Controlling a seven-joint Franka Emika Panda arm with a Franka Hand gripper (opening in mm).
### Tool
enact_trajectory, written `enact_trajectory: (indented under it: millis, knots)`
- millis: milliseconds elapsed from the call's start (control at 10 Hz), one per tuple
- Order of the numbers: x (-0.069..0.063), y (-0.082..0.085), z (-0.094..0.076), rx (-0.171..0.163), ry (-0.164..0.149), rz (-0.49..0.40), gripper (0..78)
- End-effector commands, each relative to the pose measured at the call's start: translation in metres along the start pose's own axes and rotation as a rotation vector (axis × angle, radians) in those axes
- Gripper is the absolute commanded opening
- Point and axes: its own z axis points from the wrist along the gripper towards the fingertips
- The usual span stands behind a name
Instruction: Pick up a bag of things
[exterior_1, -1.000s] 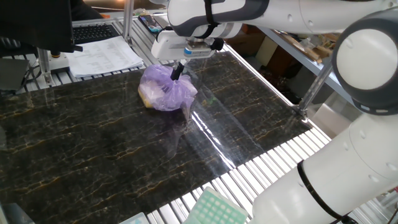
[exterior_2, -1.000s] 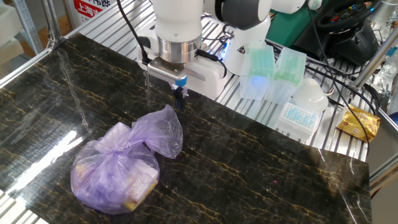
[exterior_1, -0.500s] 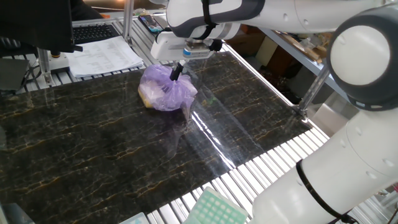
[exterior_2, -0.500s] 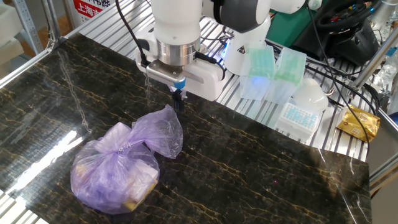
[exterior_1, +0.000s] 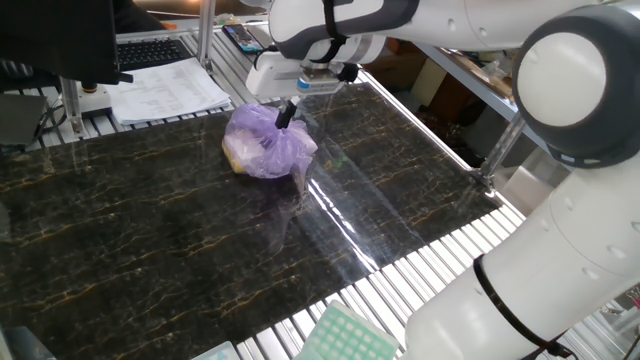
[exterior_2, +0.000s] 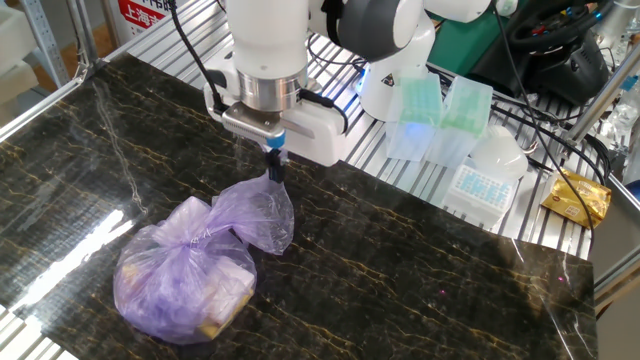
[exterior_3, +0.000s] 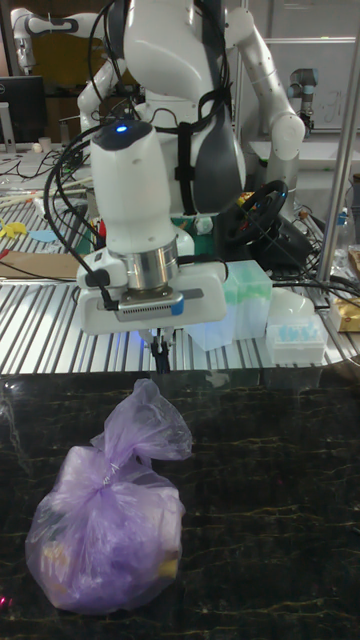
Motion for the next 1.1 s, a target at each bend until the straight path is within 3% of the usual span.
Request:
enact_trajectory:
  millis: [100, 400, 600, 1000, 1100]
  knots:
    - [-0.0117, -0.0066, 0.0111, 0.000, -0.009, 0.011, 0.0]
    - [-0.0179, -0.0113, 0.0143, 0.029, -0.009, 0.025, 0.0]
    - [-0.0179, -0.0115, 0.0137, 0.141, -0.010, 0.039, 0.0]
    - [-0.0179, -0.0119, 0.0111, 0.139, -0.013, 0.105, 0.0]
    - [-0.0179, -0.0118, 0.0115, 0.138, -0.001, 0.108, 0.0]
